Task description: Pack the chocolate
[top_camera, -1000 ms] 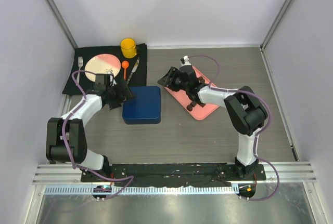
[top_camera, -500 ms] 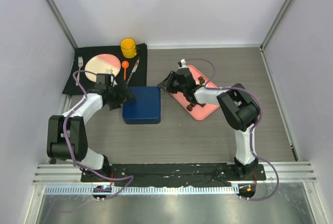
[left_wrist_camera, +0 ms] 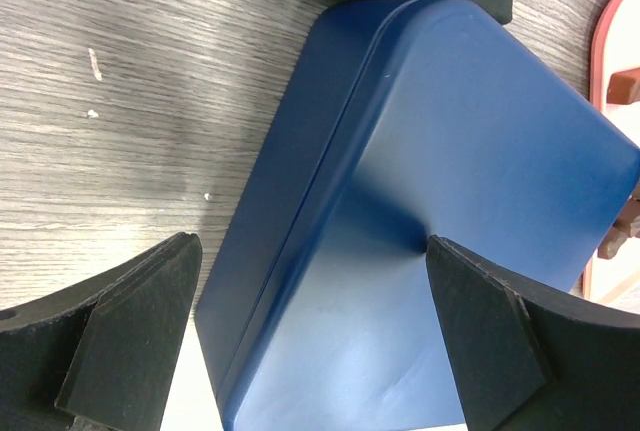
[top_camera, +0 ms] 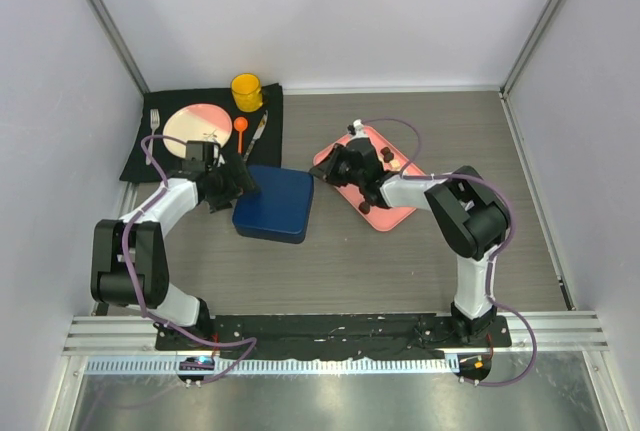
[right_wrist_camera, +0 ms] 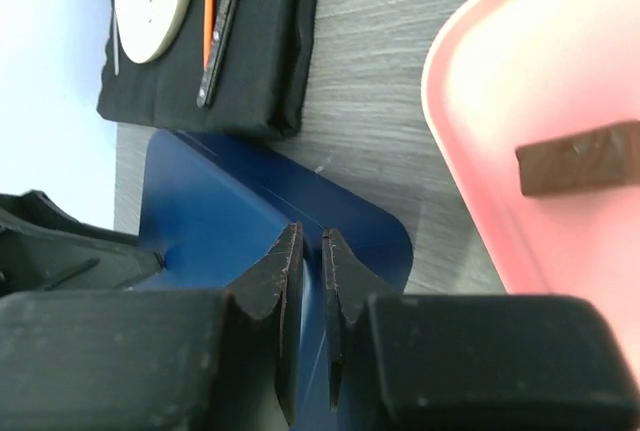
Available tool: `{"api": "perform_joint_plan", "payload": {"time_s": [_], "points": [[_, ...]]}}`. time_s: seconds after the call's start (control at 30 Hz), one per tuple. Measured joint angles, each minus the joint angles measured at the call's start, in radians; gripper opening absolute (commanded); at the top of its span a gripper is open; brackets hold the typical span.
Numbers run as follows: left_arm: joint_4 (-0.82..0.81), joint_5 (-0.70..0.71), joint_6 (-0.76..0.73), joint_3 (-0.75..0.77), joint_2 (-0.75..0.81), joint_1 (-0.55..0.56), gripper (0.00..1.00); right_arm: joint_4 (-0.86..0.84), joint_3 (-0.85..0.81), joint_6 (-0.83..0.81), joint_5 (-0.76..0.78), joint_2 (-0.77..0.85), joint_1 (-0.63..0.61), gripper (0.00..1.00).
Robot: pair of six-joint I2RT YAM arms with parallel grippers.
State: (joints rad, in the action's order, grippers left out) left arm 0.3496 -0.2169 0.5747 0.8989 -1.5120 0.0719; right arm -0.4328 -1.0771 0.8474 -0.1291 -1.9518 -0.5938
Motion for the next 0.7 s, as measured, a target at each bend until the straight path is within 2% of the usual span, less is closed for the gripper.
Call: {"api": "perform_joint_plan", "payload": {"time_s": [0.13, 0.43, 0.63, 0.7], "points": [[0.0, 0.016, 0.0, 0.0, 0.006, 0.002, 1.0, 0.043, 0.008, -0.037, 0.016, 0.023, 0.0, 0.16], [0.016, 0.066, -0.002, 0.0, 0.104, 0.003, 1.0, 0.227, 0.019, -0.127, 0.026, 0.045, 0.0, 0.31], [0.052, 0.124, -0.014, 0.002, 0.195, 0.01, 1.0, 0.33, -0.023, -0.225, 0.084, 0.173, 0.0, 0.38], [0.078, 0.149, -0.026, 0.006, 0.22, 0.019, 1.0, 0.353, -0.032, -0.26, 0.112, 0.235, 0.0, 0.45]]}}
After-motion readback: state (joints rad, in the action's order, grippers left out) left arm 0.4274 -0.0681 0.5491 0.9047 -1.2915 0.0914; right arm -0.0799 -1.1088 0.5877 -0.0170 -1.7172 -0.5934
